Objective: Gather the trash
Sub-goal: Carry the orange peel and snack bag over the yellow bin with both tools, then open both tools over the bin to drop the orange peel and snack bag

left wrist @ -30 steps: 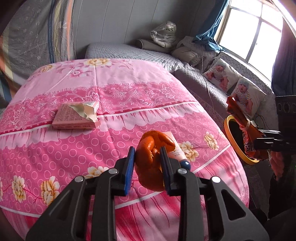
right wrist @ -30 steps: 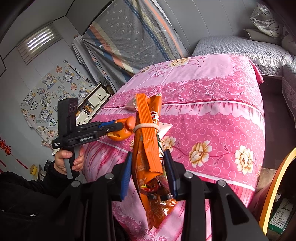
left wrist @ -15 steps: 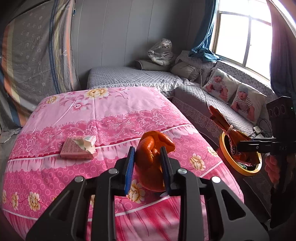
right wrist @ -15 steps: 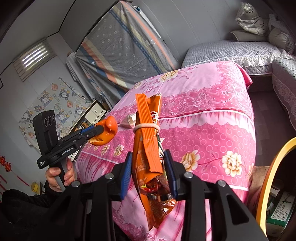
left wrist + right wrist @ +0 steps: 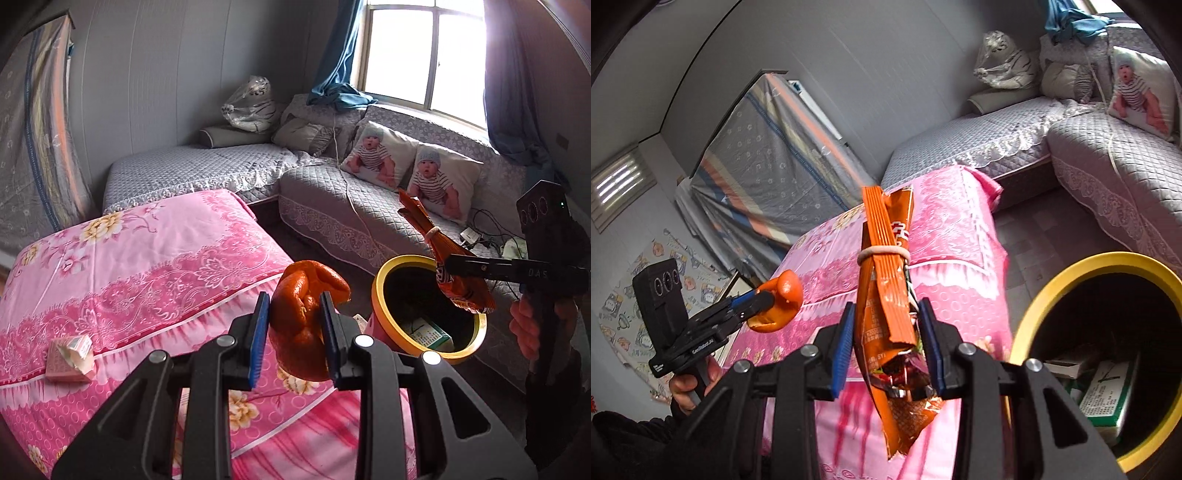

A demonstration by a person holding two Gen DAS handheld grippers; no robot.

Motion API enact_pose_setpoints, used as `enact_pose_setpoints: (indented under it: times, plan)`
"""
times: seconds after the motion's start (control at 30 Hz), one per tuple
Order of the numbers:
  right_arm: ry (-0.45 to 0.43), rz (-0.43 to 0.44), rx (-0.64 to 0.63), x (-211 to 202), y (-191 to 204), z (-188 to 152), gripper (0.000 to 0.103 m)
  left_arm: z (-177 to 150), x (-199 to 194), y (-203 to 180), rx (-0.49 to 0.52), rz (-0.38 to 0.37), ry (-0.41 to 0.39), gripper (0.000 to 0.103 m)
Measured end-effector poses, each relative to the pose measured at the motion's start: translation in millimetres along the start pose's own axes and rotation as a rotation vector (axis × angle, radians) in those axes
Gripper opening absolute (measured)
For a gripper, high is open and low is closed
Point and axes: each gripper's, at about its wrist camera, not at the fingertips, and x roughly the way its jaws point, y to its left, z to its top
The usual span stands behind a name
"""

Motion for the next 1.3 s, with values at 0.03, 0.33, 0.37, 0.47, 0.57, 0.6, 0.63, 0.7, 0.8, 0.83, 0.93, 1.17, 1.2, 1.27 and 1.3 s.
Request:
enact_pose_setpoints:
  times: [0.03, 0.33, 0.37, 0.47, 0.57, 0.6, 0.63, 0.7, 0.8, 0.83, 0.93, 1.17, 1.2, 1.27, 1.3]
  plan:
    - [-0.021, -0.027, 0.014, -7.2, -7.7, -0.1, 0.032, 2.4, 4.7, -6.5, 0.011, -0.009, 0.000, 0.026]
    - [-0.121, -0.318, 0.142, -38.1, -77.5, -15.4, 0.032, 21.5, 60.1, -74.0, 0.106, -0.106, 0.035, 0.026]
    - [-0.121, -0.342, 0.154, -39.1, -84.3, -18.5, 0.032, 23.5, 66.8, -81.3, 0.111, -0.120, 0.045, 0.026]
    - [-0.122, -0.383, 0.204, -43.9, -102.9, -26.3, 0.032, 25.1, 84.0, -104.5, 0.148, -0.149, 0.051, 0.026]
    - [-0.124, -0.405, 0.244, -48.3, -119.0, -32.3, 0.032, 24.9, 104.4, -123.4, 0.163, -0.170, 0.072, 0.026]
    - [-0.121, -0.406, 0.255, -48.9, -124.3, -31.9, 0.032, 24.9, 112.1, -128.6, 0.162, -0.186, 0.086, 0.026]
    - [-0.119, -0.410, 0.262, -50.7, -127.9, -33.4, 0.032, 25.6, 119.9, -131.6, 0.163, -0.198, 0.098, 0.026]
    - [-0.114, -0.440, 0.270, -51.5, -133.6, -36.4, 0.032, 25.7, 132.7, -141.4, 0.172, -0.211, 0.110, 0.026]
    - [-0.096, -0.488, 0.293, -48.5, -142.6, -39.8, 0.032, 24.8, 149.4, -153.5, 0.178, -0.233, 0.126, 0.026]
    - [-0.085, -0.469, 0.306, -45.6, -146.0, -40.6, 0.032, 24.6, 154.7, -156.0, 0.173, -0.240, 0.135, 0.026]
    - [-0.059, -0.460, 0.323, -39.8, -152.9, -42.7, 0.032, 24.3, 169.6, -160.6, 0.144, -0.277, 0.170, 0.026]
    - [-0.065, -0.457, 0.333, -38.5, -149.4, -38.5, 0.035, 28.2, 187.6, -159.7, 0.076, -0.281, 0.191, 0.028]
    - [-0.078, -0.469, 0.343, -42.5, -149.7, -37.3, 0.043, 29.4, 187.4, -157.4, 0.063, -0.280, 0.187, 0.036]
    - [-0.110, -0.492, 0.359, -53.1, -151.4, -35.6, 0.053, 31.7, 183.6, -150.0, 0.035, -0.264, 0.167, 0.062]
    - [-0.122, -0.502, 0.363, -58.4, -151.3, -35.3, 0.053, 32.6, 181.0, -145.8, 0.023, -0.252, 0.150, 0.068]
